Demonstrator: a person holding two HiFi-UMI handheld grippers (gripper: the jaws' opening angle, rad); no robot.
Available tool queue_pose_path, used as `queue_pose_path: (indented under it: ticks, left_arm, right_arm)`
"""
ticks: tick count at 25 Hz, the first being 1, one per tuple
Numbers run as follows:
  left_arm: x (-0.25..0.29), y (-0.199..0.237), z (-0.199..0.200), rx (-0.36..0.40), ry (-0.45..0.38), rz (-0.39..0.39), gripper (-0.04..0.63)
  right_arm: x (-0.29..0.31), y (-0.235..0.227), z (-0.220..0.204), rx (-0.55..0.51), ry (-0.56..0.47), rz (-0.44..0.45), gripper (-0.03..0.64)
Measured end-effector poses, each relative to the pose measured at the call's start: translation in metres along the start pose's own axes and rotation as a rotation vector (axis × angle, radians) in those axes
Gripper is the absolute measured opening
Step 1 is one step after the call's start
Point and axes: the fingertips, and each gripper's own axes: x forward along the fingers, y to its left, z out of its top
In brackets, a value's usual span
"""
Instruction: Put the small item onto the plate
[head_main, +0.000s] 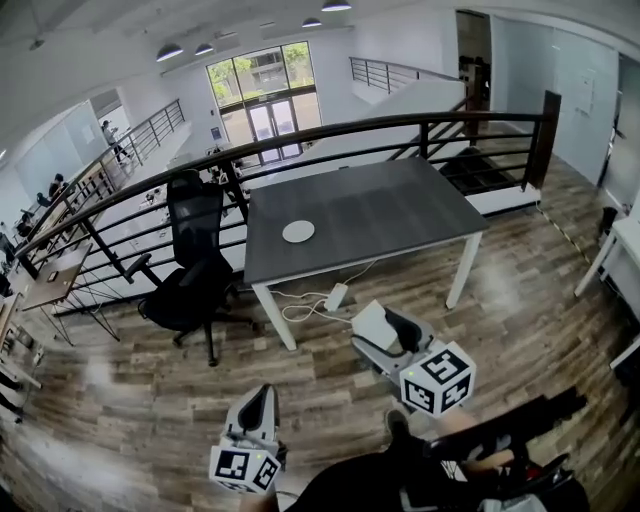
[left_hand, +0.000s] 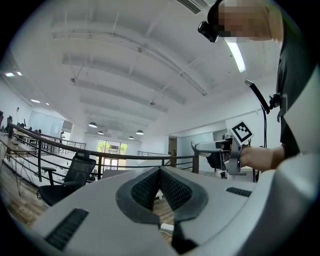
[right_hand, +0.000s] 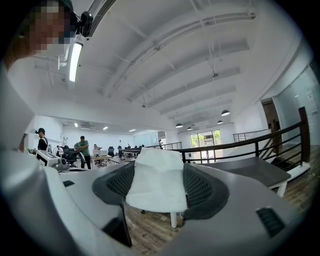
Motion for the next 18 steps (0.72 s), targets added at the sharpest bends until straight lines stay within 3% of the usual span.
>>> queue_pose_path:
  ticks: [13,18]
  left_arm:
    - [0.053,0.017,0.011,0.021,0.01,0.107,0.005]
    - [0.093,0.018,0.01,0.016,0.031,0.083,0.005]
  right_arm:
    - [0.057,-0.05,0.005,0.018,0.01,0.106,0.313]
    - [0.081,-0.082,0.008,0.022,0.014,0.121,0.313]
